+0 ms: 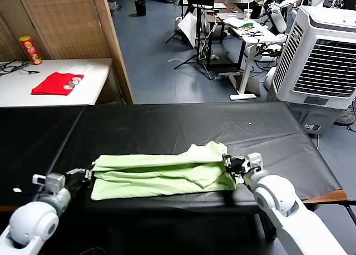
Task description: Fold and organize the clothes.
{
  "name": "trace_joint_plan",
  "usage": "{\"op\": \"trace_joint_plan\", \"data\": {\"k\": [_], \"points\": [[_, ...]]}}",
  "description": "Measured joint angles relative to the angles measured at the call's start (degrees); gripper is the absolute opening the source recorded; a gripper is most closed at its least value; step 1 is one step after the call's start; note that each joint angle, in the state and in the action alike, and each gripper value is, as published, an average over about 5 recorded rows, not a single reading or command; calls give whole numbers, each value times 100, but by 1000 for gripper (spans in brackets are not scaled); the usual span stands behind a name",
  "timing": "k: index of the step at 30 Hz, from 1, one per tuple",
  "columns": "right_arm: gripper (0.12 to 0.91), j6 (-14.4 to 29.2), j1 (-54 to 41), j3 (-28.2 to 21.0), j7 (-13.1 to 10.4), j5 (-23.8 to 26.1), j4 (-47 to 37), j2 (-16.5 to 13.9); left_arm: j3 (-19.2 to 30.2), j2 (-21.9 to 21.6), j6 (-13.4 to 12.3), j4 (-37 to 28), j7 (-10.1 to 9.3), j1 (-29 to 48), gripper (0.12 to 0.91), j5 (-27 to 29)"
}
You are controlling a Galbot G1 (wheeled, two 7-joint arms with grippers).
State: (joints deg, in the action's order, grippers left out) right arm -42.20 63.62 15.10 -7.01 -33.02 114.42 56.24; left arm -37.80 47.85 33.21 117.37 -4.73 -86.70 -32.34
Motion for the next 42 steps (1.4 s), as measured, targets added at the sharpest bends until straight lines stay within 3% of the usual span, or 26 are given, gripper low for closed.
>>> {"op": "trace_joint_plan", "data": {"k": [4,8,11,15,23,26,31,33,37,39,42], "points": [[384,0,132,126,25,-42,159,-34,-60,64,99,132,-18,-119,244,58],[617,-1,88,219,123,-81,205,0,-164,131,112,277,-42,-135,474,19],[747,78,-78,192,91,43,116,97,-213,201,78,280,-82,-42,639,-84],[794,359,-442,53,38,353,-196,312,-150,317,44,112,-172,254,778,-365],[798,564,-1196,-285,56,576,-1263,817,217,617,-46,-547,-148,1027,798,-543],[767,564,-1394,-357,81,606,-1650,1009,344,743,-46,-824,-136,1275,798,-598],[617,488,-1535,-453,178,711,-2030,1235,441,866,-42,-1201,-101,1510,774,-683],[547,461,-1546,-483,203,760,-2091,1281,454,887,-41,-1277,-74,1533,706,-691],[365,492,-1543,-505,208,879,-2155,1326,469,919,-38,-1355,-49,1552,493,-689],[257,561,-1520,-504,177,964,-2171,1343,477,944,-46,-1396,-50,1565,392,-664],[155,717,-1467,-497,54,1098,-2170,1371,486,995,-122,-1447,-68,1574,242,-558]]}}
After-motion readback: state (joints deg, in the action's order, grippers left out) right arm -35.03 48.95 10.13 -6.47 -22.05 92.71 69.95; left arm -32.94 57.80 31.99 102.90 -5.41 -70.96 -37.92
